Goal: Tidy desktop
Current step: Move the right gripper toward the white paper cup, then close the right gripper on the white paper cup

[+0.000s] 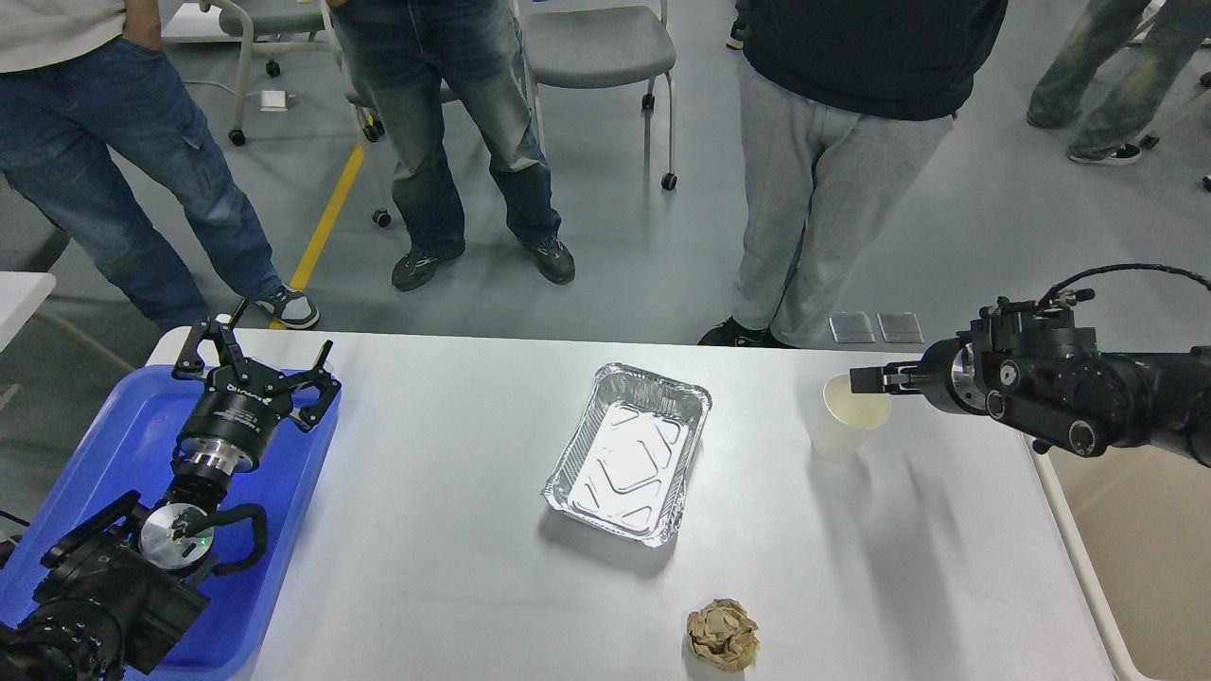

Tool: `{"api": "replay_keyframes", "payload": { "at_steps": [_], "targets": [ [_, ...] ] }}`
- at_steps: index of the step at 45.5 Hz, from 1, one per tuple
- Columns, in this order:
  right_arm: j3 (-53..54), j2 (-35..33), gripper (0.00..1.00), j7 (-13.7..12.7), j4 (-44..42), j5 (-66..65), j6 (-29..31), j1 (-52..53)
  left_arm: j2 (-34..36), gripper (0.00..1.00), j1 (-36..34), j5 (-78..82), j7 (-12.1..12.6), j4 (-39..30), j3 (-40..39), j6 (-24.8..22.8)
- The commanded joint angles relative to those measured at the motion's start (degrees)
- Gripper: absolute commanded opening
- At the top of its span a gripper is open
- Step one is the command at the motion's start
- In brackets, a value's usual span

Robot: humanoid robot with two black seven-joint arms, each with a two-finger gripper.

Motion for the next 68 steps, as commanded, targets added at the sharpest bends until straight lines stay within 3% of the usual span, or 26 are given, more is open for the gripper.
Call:
{"api": "replay_keyframes", "payload": {
  "at_steps": [1, 14, 22, 33, 35, 39, 48, 52, 68],
  "targets": [
    [0.2, 1.2, 0.99, 0.0, -1.5, -0.4, -1.7, -1.9, 0.0, 1.0, 0.0, 0.0, 0.0, 0.0, 0.0, 0.0],
    [0.7, 2.0, 0.97, 0.2, -2.6, -0.4, -3.1, -4.1, 0.0, 1.0, 0.0, 0.0, 0.0, 0.0, 0.0, 0.0],
    [0.7, 2.5, 0.8, 0.3, -3.3, -0.4, -3.6, -5.2, 0.0, 1.0, 0.0, 0.0, 0.0, 0.0, 0.0, 0.0],
    [0.7, 2.6, 0.69, 0.5, -3.4, -0.3, -3.5, -6.0, 0.0, 1.0, 0.0, 0.0, 0.0, 0.0, 0.0, 0.0],
    [0.7, 2.6, 0.61, 0.5, -3.4, -0.3, -3.5, -6.1, 0.0, 1.0, 0.0, 0.0, 0.0, 0.0, 0.0, 0.0],
    [0.6, 3.1, 0.34, 0.6, -3.4, -0.5, -3.4, -6.3, 0.0, 1.0, 0.0, 0.0, 0.0, 0.0, 0.0, 0.0],
    [0.6, 3.2, 0.23, 0.7, -3.4, -0.5, -3.4, -6.6, 0.0, 1.0, 0.0, 0.0, 0.0, 0.0, 0.0, 0.0],
    [0.4, 3.2, 0.0, 0.7, -3.4, -0.5, -3.4, -6.5, 0.0, 1.0, 0.0, 0.0, 0.0, 0.0, 0.0, 0.0],
    [-0.3, 2.9, 0.0, 2.1, -3.0, -0.3, -2.9, -5.3, 0.0, 1.0, 0.0, 0.0, 0.0, 0.0, 0.0, 0.0]
  ]
}}
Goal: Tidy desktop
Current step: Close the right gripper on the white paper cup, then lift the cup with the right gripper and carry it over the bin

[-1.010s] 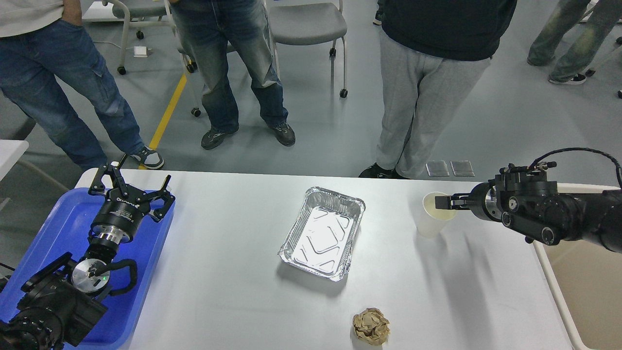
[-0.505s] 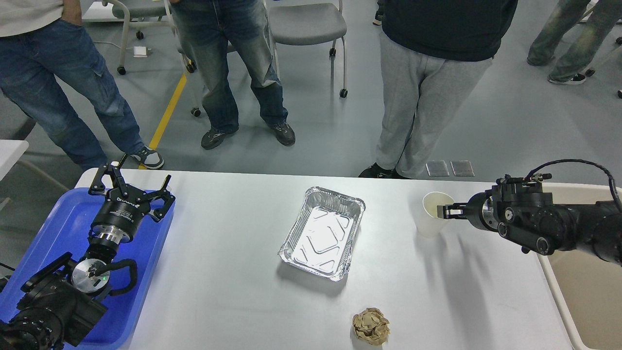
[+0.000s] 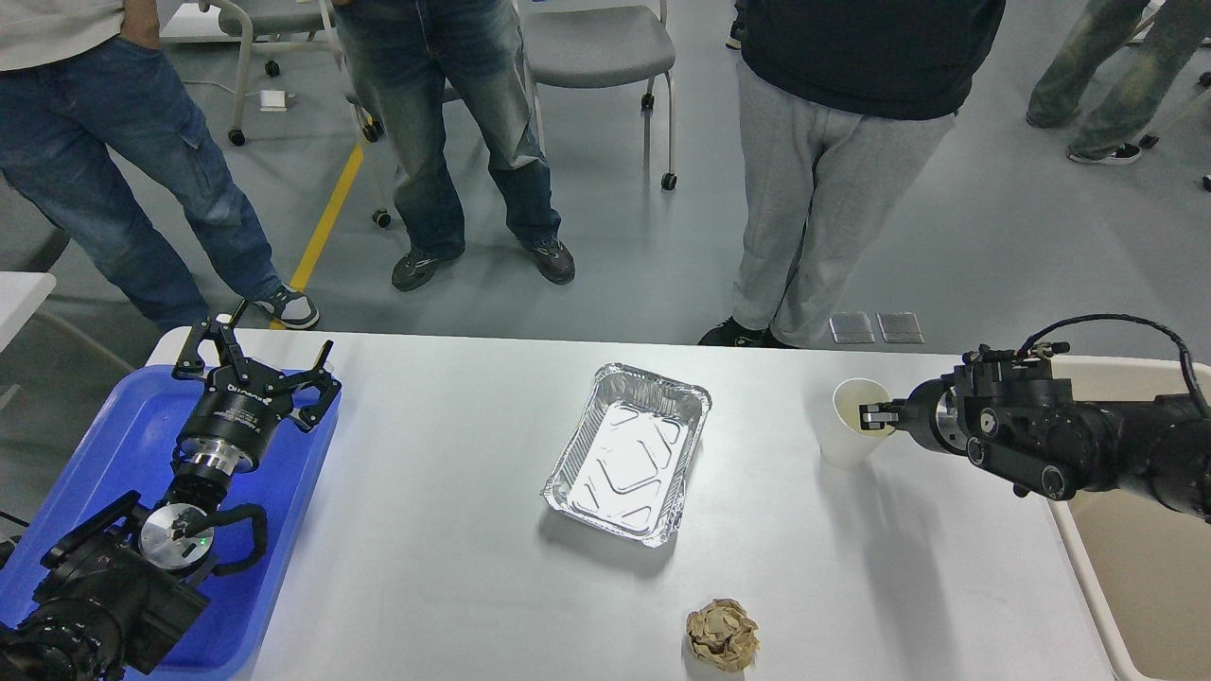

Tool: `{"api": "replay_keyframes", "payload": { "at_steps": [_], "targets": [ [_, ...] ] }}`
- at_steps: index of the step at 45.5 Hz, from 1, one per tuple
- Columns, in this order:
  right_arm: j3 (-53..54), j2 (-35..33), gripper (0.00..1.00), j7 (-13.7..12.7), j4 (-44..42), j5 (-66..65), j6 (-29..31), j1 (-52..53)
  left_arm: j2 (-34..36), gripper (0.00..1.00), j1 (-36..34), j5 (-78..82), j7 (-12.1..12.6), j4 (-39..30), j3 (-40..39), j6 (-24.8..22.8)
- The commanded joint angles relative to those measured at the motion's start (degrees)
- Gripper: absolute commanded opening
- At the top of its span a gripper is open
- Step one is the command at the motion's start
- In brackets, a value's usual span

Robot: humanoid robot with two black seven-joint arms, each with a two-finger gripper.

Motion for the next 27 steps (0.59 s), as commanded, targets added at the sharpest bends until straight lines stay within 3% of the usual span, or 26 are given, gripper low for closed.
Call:
{"api": "replay_keyframes", "payload": {
  "at_steps": [1, 11, 27],
  "targets": [
    [-0.4, -0.3, 0.0, 1.2, 0.6, 0.2, 0.4, 0.7, 0.0, 1.0, 0.0, 0.0, 0.0, 0.0, 0.0, 0.0],
    [-0.4, -2.7, 0.0, 1.6, 3.8, 2.4, 1.8, 4.8, 0.0, 1.0, 0.0, 0.0, 0.0, 0.0, 0.0, 0.0],
    [-0.6, -13.5, 0.0, 1.6, 13.3, 8.2, 9.0, 18.7, 0.0, 1.0, 0.0, 0.0, 0.0, 0.0, 0.0, 0.0]
  ]
}}
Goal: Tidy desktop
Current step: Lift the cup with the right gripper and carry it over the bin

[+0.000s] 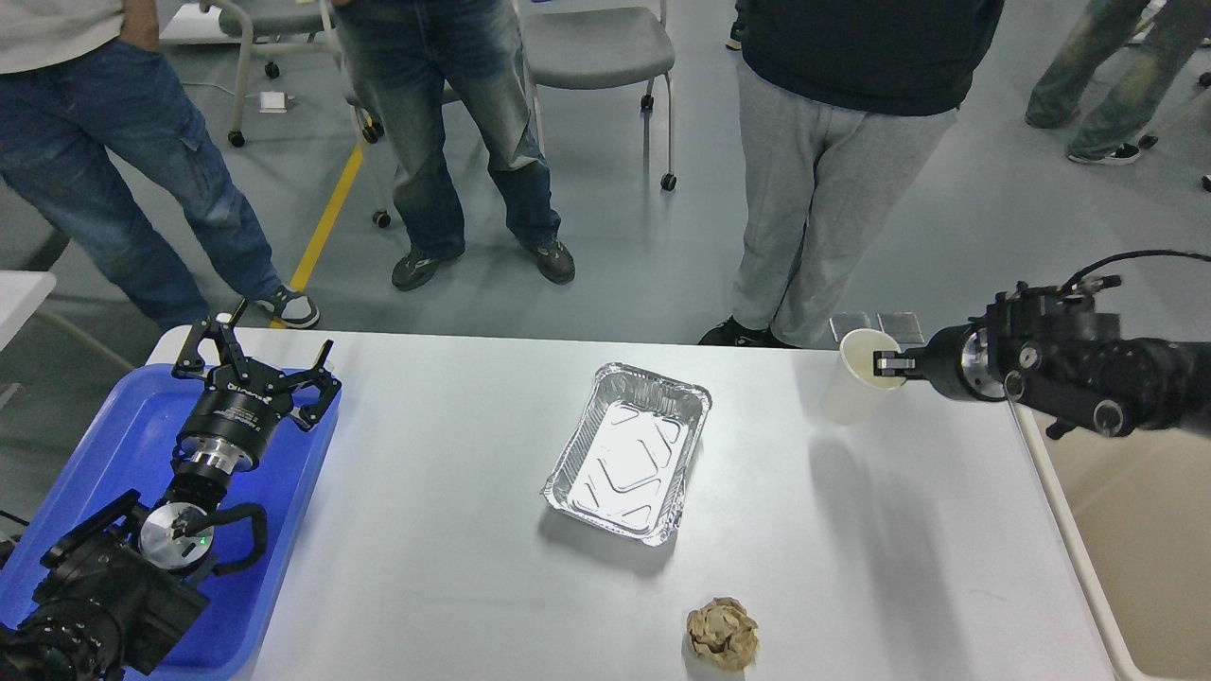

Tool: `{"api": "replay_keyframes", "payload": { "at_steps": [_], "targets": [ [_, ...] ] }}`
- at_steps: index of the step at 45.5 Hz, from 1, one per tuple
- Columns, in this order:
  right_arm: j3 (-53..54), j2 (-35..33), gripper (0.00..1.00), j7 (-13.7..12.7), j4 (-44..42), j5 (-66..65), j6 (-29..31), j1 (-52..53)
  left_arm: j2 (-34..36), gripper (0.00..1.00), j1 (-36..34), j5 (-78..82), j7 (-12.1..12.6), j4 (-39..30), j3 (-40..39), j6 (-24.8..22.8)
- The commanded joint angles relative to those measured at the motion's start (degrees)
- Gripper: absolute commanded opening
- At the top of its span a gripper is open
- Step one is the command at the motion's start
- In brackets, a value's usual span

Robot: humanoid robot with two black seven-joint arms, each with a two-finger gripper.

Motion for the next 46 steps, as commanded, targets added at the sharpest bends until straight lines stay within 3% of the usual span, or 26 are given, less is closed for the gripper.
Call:
{"api": "replay_keyframes", "payload": {
  "at_steps": [1, 13, 26, 32, 46],
  "targets": [
    [-0.1, -7.1, 0.0, 0.0, 5.9, 3.8, 5.1, 9.6, 0.0, 1.0, 0.0, 0.0, 0.1, 0.0, 0.0, 0.0],
    [0.2, -11.9, 0.0, -0.5, 6.5, 4.6, 11.6, 18.2, 0.0, 1.0, 0.0, 0.0, 0.0, 0.0, 0.0, 0.0],
    [0.2, -13.6, 0.0, -1.5, 6.0, 9.7, 11.8, 20.9, 0.0, 1.0, 0.0, 0.0, 0.0, 0.0, 0.0, 0.0],
    [0.5, -14.5, 0.0, -2.3, 5.3, 14.9, 9.9, 21.0, 0.0, 1.0, 0.0, 0.0, 0.0, 0.0, 0.0, 0.0],
    [0.1, -17.1, 0.0, -3.7, 1.4, 33.9, -1.7, 17.9, 0.0, 1.0, 0.0, 0.0, 0.0, 0.0, 0.0, 0.0]
  ]
}}
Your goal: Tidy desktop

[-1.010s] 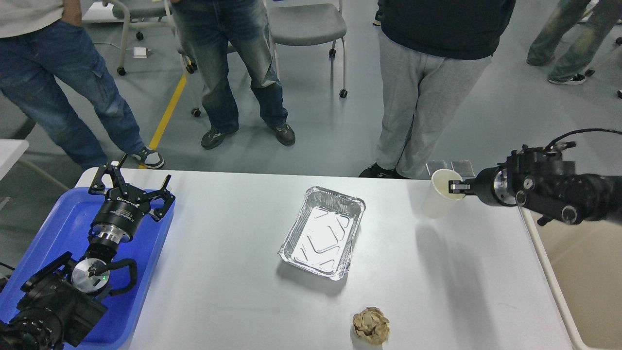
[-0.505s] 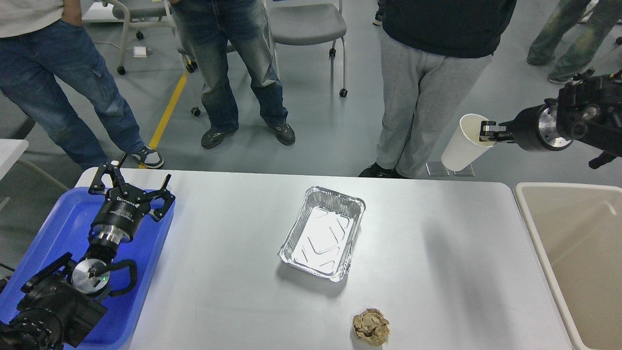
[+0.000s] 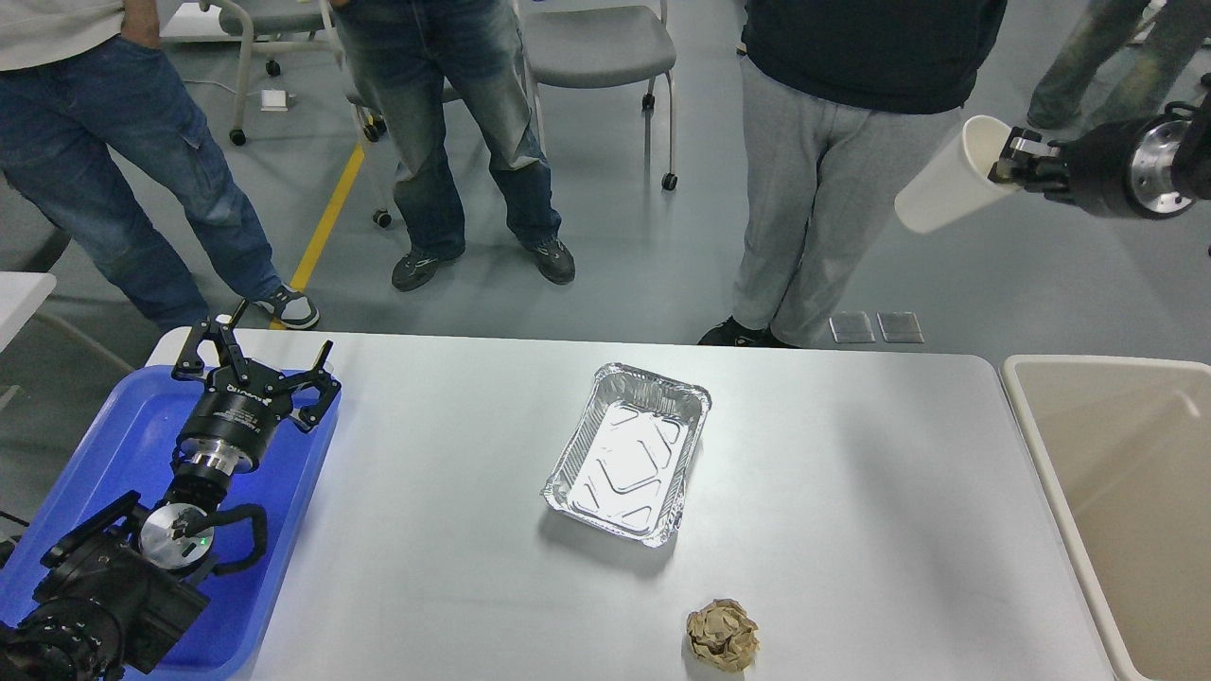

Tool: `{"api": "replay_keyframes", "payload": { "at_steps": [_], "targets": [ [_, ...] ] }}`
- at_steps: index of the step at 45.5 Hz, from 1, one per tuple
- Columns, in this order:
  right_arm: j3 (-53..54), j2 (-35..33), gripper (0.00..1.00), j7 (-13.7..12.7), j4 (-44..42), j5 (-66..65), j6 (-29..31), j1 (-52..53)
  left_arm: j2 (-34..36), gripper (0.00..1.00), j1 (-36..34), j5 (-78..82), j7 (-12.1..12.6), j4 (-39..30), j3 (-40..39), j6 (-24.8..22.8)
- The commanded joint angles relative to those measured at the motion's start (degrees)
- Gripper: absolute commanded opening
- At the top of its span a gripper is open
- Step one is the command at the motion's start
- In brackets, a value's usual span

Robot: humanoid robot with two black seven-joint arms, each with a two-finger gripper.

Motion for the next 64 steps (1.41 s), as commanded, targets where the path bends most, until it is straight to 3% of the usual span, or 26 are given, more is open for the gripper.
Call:
{"api": "replay_keyframes", "payload": {
  "at_steps": [1, 9, 21, 31, 39, 46, 57, 64],
  "targets": [
    [-0.1, -2.7, 0.0, -1.2, -2.9, 14.9, -7.7, -2.3, 0.0, 1.0, 0.0, 0.0, 0.0, 0.0, 0.0, 0.0],
    [0.0, -4.8, 0.0, -2.4, -4.7, 27.4, -13.9, -5.8, 0.0, 1.0, 0.0, 0.0, 0.0, 0.0, 0.0, 0.0],
    [2.2, -6.7, 0.0, -4.0, -5.7, 45.9, -28.4, -12.2, 0.0, 1.0, 0.0, 0.0, 0.0, 0.0, 0.0, 0.0],
    [13.7, -6.4, 0.0, -6.2, -12.4, 55.5, -37.6, -22.5, 0.0, 1.0, 0.0, 0.0, 0.0, 0.0, 0.0, 0.0],
    [26.8, -3.7, 0.0, -9.1, -20.1, 54.8, -38.1, -34.7, 0.0, 1.0, 0.0, 0.0, 0.0, 0.0, 0.0, 0.0],
    [31.6, 2.1, 0.0, -11.3, -30.6, 54.8, -37.2, -42.0, 0.0, 1.0, 0.0, 0.0, 0.0, 0.0, 0.0, 0.0],
    [35.7, 11.5, 0.0, -11.4, -41.4, 54.8, -34.9, -48.6, 0.0, 1.0, 0.0, 0.0, 0.0, 0.0, 0.0, 0.0],
    [38.3, 14.5, 0.0, -10.6, -42.1, 54.8, -32.0, -52.1, 0.0, 1.0, 0.0, 0.0, 0.0, 0.1, 0.0, 0.0]
  ]
}}
